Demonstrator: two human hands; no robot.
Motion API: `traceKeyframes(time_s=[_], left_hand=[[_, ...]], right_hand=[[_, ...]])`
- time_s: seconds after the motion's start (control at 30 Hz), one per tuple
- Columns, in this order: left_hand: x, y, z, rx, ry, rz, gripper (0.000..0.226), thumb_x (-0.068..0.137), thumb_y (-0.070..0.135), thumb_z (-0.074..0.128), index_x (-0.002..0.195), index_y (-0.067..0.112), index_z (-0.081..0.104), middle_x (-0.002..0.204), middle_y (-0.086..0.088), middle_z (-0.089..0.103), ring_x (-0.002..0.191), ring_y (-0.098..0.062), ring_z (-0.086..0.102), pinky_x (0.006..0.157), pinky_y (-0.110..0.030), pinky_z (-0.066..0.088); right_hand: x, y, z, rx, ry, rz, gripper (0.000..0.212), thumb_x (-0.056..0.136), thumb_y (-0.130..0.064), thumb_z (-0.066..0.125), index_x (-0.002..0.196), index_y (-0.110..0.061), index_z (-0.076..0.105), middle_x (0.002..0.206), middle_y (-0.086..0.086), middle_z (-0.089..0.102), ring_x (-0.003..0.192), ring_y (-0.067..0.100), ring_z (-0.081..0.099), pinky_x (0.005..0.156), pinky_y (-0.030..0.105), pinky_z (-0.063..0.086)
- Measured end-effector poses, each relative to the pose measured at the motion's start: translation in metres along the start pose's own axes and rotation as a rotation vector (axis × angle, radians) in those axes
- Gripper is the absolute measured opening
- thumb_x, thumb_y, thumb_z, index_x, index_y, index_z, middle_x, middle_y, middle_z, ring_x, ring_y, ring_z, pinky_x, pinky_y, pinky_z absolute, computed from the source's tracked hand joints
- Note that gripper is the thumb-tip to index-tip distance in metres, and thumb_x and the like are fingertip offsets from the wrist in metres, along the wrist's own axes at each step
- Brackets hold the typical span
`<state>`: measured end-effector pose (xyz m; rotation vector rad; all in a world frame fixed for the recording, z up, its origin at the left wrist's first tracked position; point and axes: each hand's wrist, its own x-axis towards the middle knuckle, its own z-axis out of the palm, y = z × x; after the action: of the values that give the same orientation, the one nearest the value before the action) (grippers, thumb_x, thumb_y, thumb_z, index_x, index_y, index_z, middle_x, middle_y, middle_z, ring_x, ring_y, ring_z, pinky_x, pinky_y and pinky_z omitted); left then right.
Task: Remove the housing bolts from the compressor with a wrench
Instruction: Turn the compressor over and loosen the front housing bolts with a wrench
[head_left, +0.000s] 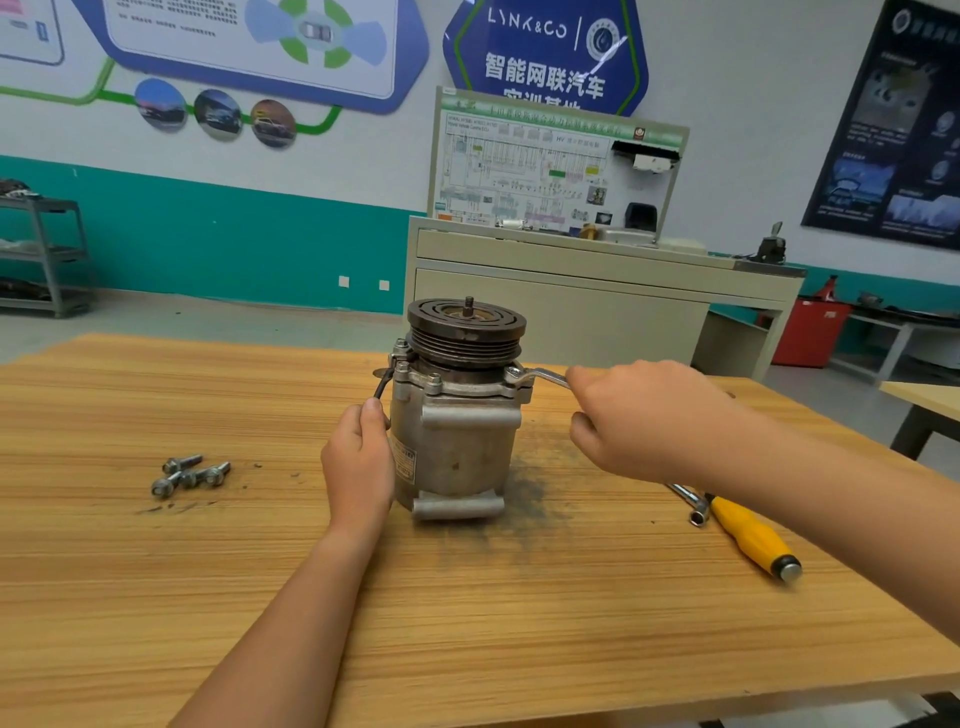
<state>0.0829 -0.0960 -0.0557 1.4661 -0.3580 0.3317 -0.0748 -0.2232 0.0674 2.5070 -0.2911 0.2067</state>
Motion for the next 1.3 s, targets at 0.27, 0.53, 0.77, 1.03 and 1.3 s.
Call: traceKeyframes(time_s=[0.27, 0.53, 0.77, 1.03, 1.3], left_hand=[[0.001, -0.002, 0.004, -0.016, 0.018, -0.018, 0.038, 0.1, 0.021, 0.038, 0.062, 0.016, 0.041, 0.057, 0.002, 0.037, 0.057, -0.013, 0.034, 0.054, -0.028, 0.029], [0.004, -0.006, 0.003, -0.023, 0.021, 0.007, 0.038, 0.099, 0.02, 0.039, 0.061, 0.017, 0.04, 0.055, 0.005, 0.035, 0.051, -0.006, 0.031, 0.051, -0.024, 0.027], [0.008, -0.011, 0.005, 0.008, 0.03, 0.045, 0.038, 0.1, 0.02, 0.038, 0.062, 0.015, 0.04, 0.056, 0.004, 0.035, 0.051, -0.005, 0.031, 0.052, -0.025, 0.026], [0.006, -0.01, 0.002, 0.042, 0.025, 0.055, 0.037, 0.1, 0.02, 0.037, 0.064, 0.014, 0.042, 0.056, 0.003, 0.037, 0.05, -0.006, 0.032, 0.051, -0.025, 0.025], [0.005, -0.008, 0.003, 0.037, 0.026, 0.038, 0.035, 0.099, 0.02, 0.038, 0.068, 0.007, 0.045, 0.056, 0.003, 0.034, 0.055, -0.013, 0.03, 0.053, -0.032, 0.025]], right_hand=[[0.005, 0.025, 0.035, 0.118, 0.155, -0.008, 0.03, 0.094, -0.034, 0.02, 0.113, -0.021, 0.04, 0.06, -0.007, 0.048, 0.05, 0.013, 0.047, 0.046, 0.027, 0.038], [0.01, 0.007, 0.094, 0.371, 0.199, 0.157, 0.024, 0.097, -0.025, 0.035, 0.106, -0.009, 0.05, 0.07, 0.004, 0.058, 0.064, 0.031, 0.057, 0.051, 0.03, 0.028], [0.007, 0.013, 0.074, 0.56, 0.279, 0.166, 0.022, 0.091, -0.029, 0.033, 0.09, -0.014, 0.049, 0.053, -0.002, 0.048, 0.047, 0.022, 0.048, 0.042, 0.031, 0.029], [0.003, 0.01, 0.05, 0.316, 0.12, 0.149, 0.018, 0.095, -0.033, 0.026, 0.096, -0.022, 0.041, 0.059, -0.007, 0.044, 0.055, 0.015, 0.046, 0.043, 0.027, 0.026], [0.007, 0.011, 0.025, 0.163, 0.054, 0.118, 0.016, 0.095, -0.03, 0.028, 0.09, -0.021, 0.039, 0.06, -0.006, 0.042, 0.051, 0.009, 0.041, 0.042, 0.024, 0.03]])
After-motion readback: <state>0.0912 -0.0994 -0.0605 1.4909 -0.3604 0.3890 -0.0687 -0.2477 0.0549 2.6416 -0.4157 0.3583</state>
